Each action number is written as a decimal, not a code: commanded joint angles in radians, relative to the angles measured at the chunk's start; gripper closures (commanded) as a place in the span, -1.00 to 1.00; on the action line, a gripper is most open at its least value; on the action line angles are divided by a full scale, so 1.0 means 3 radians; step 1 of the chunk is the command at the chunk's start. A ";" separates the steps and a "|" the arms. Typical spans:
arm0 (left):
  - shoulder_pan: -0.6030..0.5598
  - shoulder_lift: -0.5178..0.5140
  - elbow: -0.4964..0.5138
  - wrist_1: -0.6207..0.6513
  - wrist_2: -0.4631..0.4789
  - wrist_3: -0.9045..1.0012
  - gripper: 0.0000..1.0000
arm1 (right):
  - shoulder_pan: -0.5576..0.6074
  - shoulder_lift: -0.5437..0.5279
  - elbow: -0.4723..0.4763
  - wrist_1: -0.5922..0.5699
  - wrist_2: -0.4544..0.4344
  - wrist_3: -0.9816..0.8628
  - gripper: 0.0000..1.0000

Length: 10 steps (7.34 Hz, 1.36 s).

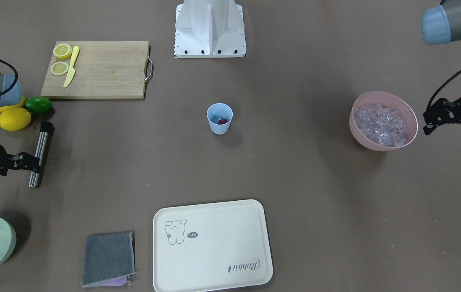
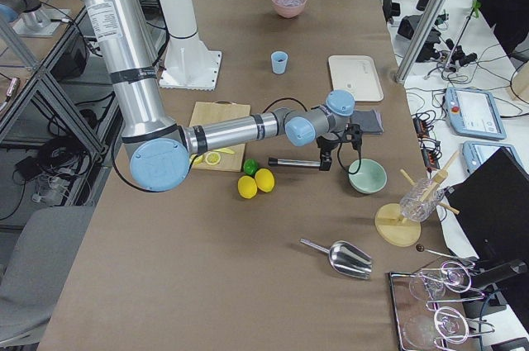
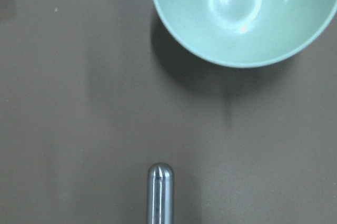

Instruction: Mash ice and strawberries in cup

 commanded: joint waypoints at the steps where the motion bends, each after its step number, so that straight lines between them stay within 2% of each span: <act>1: -0.0307 -0.0109 0.0155 0.0330 -0.0022 0.0666 -0.95 | 0.0467 -0.0154 0.0050 -0.0064 0.0179 -0.0521 -1.00; 4: -0.0833 -0.0069 0.0666 0.0373 -0.0042 0.1771 -0.95 | 0.1044 -0.0654 0.0122 -0.0090 0.0210 -0.1400 -1.00; 5: -0.0952 0.0052 0.0814 0.0347 -0.0053 0.2098 -0.95 | 0.1203 -0.0793 0.0122 -0.0090 0.0210 -0.1616 -1.00; 6: -0.0968 0.0114 0.0942 0.0297 -0.0205 0.2304 -0.95 | 0.1301 -0.0900 0.0137 -0.0090 0.0210 -0.1709 -1.00; 7: -0.1004 0.0297 0.0944 0.0205 -0.0191 0.2362 -0.95 | 0.1348 -0.1003 0.0208 -0.0090 0.0205 -0.1720 -1.00; 8: -0.1009 0.0451 0.0994 -0.0105 -0.0176 0.2312 -0.95 | 0.1368 -0.1064 0.0270 -0.0095 0.0205 -0.1725 -1.00; 9: -0.1050 0.0463 0.1000 -0.0078 -0.0180 0.2058 -0.95 | 0.1363 -0.1055 0.0285 -0.0212 0.0189 -0.1796 -1.00; 10: -0.1050 0.0473 0.1005 -0.0052 -0.0191 0.1995 -0.95 | 0.1353 -0.0959 0.0377 -0.0633 0.0103 -0.2095 -1.00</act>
